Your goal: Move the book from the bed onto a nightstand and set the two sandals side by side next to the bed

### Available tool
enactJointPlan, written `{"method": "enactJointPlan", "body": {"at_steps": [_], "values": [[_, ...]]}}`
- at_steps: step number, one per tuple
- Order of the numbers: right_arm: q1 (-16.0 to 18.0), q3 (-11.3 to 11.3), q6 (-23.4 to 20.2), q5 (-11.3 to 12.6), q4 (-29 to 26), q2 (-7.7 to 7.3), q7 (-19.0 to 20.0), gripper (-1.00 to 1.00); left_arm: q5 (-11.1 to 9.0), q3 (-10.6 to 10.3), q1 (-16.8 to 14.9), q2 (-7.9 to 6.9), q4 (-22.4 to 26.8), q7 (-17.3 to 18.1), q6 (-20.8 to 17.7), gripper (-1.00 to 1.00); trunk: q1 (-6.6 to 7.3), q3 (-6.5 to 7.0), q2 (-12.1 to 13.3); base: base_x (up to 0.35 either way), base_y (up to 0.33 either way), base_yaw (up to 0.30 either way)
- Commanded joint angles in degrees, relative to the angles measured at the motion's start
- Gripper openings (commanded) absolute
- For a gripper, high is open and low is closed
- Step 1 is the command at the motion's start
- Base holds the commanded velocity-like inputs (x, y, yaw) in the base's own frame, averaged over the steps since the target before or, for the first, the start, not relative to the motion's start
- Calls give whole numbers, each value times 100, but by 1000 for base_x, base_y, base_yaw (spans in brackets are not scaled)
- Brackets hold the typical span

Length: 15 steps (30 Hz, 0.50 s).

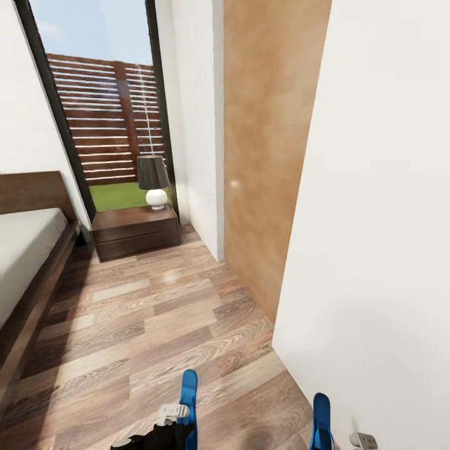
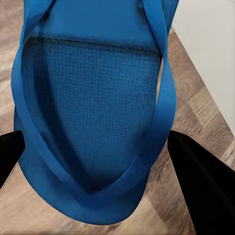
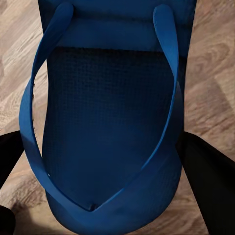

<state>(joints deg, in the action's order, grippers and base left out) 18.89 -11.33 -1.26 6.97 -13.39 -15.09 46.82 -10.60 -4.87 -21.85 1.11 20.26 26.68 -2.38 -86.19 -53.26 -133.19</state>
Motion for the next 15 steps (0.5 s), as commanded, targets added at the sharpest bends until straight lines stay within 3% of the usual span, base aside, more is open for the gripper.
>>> {"method": "enactJointPlan", "body": {"at_steps": [1,15], "values": [[1,8,-15,50,3,-3,21,-100,-56,-32,-4,-2,1,-5,-22,-100,1,-5,-2,0,0,290],[1,8,-15,50,3,-3,15,-100,-56,-32,-4,2,3,-5,-21,-100,1,-5,-2,0,0,292]]}}
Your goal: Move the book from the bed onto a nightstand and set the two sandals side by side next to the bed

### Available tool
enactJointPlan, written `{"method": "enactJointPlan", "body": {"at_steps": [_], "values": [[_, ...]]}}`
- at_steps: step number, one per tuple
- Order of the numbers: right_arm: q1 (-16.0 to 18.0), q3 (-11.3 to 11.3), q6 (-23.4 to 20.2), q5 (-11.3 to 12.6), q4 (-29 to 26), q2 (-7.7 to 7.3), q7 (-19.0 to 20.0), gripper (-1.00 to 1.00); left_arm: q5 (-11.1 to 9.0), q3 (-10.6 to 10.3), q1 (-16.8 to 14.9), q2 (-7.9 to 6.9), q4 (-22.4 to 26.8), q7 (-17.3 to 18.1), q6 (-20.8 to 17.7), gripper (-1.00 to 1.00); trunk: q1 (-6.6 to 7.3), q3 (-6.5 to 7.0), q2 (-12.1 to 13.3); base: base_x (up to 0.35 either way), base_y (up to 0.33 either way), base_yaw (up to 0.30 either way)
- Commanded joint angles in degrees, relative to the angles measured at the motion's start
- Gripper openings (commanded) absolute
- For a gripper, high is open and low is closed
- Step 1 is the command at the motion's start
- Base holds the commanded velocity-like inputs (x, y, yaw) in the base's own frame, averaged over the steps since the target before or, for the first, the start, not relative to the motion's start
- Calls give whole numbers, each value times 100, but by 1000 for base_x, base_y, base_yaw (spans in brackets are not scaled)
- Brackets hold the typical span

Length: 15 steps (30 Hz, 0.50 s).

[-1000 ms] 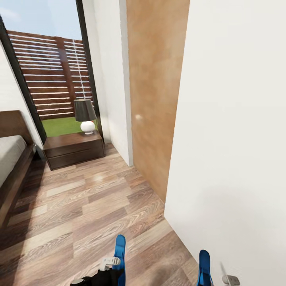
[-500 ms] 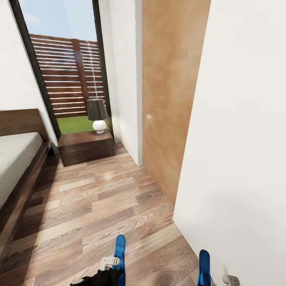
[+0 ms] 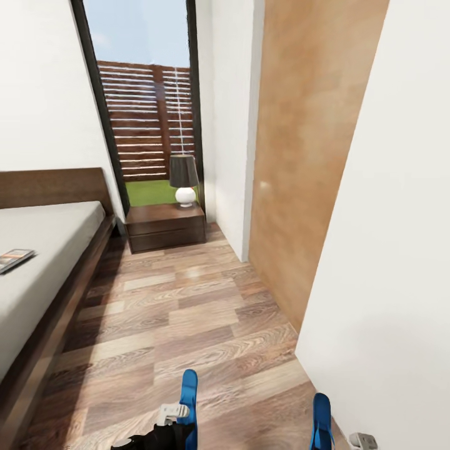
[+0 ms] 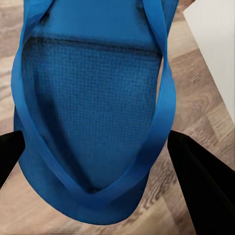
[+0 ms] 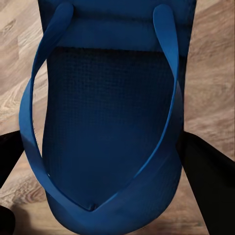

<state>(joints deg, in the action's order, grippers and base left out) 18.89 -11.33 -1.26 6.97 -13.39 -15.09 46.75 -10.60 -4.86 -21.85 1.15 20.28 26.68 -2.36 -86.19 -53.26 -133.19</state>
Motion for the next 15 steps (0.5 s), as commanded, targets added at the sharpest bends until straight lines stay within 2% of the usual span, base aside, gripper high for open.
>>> {"method": "enactJointPlan", "body": {"at_steps": [1,9,12,15], "values": [[1,8,-15,50,3,-3,20,-100,-56,-32,-4,-2,2,-5,-21,-100,1,-5,-2,0,0,292],[1,8,-15,50,3,-3,18,-100,-56,-32,-4,-2,2,-3,-19,-100,1,-5,-2,28,0,290],[1,8,-15,50,3,-3,23,-100,-56,-32,-4,-5,2,2,-22,-100,1,-5,-2,208,0,277],[1,8,-15,50,3,-3,26,-100,-56,-32,-4,-6,0,4,-24,-100,1,-5,-2,292,0,136]]}}
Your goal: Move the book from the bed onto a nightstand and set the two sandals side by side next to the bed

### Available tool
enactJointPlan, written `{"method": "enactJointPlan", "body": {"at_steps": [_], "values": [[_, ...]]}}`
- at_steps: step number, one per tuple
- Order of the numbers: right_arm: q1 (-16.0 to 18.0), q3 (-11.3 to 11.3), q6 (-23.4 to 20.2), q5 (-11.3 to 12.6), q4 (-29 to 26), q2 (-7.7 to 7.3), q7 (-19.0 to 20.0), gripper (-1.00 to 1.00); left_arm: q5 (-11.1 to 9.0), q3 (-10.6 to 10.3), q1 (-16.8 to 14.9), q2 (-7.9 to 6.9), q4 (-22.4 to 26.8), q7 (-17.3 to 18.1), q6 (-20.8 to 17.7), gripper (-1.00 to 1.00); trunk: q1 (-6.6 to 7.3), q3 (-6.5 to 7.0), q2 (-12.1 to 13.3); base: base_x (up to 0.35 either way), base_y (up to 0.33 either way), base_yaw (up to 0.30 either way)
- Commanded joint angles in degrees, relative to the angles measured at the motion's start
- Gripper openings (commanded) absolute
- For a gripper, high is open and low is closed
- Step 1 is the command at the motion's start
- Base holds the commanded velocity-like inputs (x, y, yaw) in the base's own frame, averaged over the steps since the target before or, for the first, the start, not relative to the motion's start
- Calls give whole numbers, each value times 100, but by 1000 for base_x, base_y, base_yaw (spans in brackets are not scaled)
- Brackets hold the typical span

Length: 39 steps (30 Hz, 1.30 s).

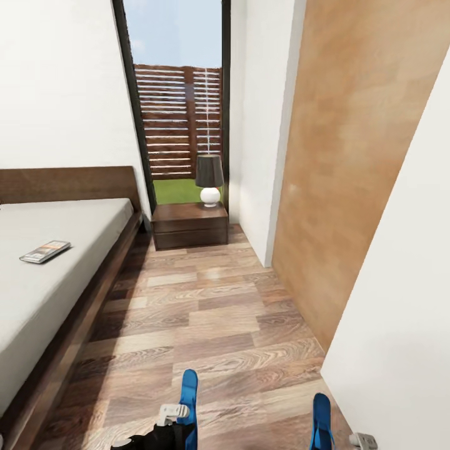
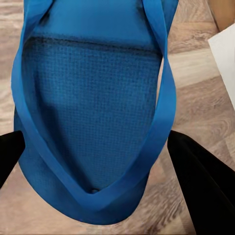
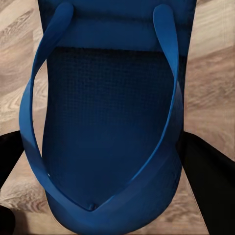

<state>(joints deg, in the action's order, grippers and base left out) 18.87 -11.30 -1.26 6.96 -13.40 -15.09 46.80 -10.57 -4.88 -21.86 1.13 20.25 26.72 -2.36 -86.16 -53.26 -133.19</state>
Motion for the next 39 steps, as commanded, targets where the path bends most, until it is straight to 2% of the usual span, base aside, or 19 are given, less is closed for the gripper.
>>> {"method": "enactJointPlan", "body": {"at_steps": [1,15,25,39], "values": [[3,5,-15,51,4,-2,21,-100,-59,-30,-3,-4,4,0,-25,-100,-2,-5,-2,304,0,66],[3,5,-15,51,5,-2,19,-100,-59,-30,-3,-4,4,-6,-27,-100,-2,-5,-2,314,0,7],[3,5,-15,51,4,-2,21,-100,-59,-30,-3,-5,4,-5,-27,-100,-2,-5,-2,315,0,181],[3,5,-15,51,4,-2,25,-100,-59,-30,-3,1,5,-7,-27,-100,-2,-5,-2,315,0,8]]}}
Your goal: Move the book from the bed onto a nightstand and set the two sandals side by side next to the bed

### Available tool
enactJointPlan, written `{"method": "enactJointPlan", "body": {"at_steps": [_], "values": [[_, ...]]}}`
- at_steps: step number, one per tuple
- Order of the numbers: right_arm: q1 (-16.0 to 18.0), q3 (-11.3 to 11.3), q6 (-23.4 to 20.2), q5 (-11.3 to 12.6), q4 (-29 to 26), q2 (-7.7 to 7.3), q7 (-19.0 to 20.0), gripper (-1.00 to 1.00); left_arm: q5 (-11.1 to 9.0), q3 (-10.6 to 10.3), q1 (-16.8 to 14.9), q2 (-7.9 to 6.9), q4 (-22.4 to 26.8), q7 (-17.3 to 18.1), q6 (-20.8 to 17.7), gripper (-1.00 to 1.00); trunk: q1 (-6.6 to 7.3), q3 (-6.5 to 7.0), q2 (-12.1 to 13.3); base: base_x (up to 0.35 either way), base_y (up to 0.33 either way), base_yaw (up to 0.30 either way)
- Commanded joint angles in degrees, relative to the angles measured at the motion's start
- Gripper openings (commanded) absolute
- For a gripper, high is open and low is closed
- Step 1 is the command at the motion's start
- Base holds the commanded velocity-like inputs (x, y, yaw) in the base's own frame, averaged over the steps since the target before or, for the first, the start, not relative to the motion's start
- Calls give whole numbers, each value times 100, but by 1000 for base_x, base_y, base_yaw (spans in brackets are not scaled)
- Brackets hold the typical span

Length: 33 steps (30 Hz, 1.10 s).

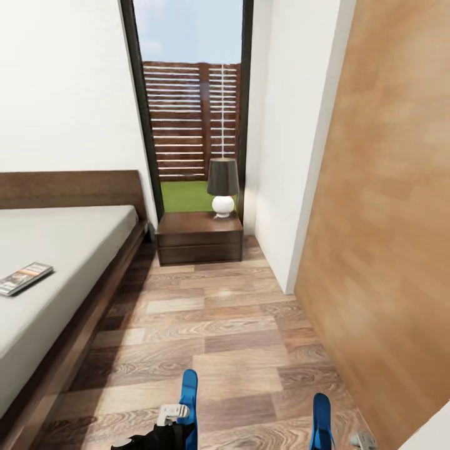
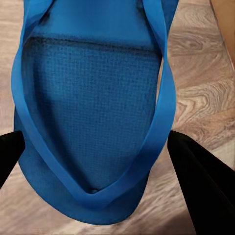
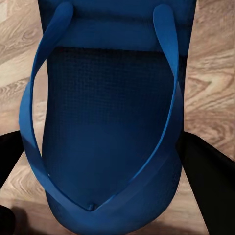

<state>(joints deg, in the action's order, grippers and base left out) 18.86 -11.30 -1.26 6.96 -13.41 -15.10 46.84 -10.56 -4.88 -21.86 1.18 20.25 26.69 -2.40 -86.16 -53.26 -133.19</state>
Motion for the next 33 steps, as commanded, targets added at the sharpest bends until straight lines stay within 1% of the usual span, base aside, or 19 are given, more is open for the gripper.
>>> {"method": "enactJointPlan", "body": {"at_steps": [1,16,24,33], "values": [[3,5,-15,51,5,-2,19,-100,-60,-30,-2,-5,5,-4,-23,-100,-2,-5,-2,315,0,0],[3,5,-15,51,5,-2,27,-100,-60,-30,-2,-6,5,-2,-23,-100,-2,-5,-2,321,0,0],[3,5,-15,51,5,-2,18,-100,-60,-30,-2,-4,3,-3,-23,-100,-2,-5,-2,323,0,188],[3,5,-15,51,5,-2,18,-100,-60,-30,-2,-4,4,-6,-23,-100,-2,-5,-2,323,0,17]]}}
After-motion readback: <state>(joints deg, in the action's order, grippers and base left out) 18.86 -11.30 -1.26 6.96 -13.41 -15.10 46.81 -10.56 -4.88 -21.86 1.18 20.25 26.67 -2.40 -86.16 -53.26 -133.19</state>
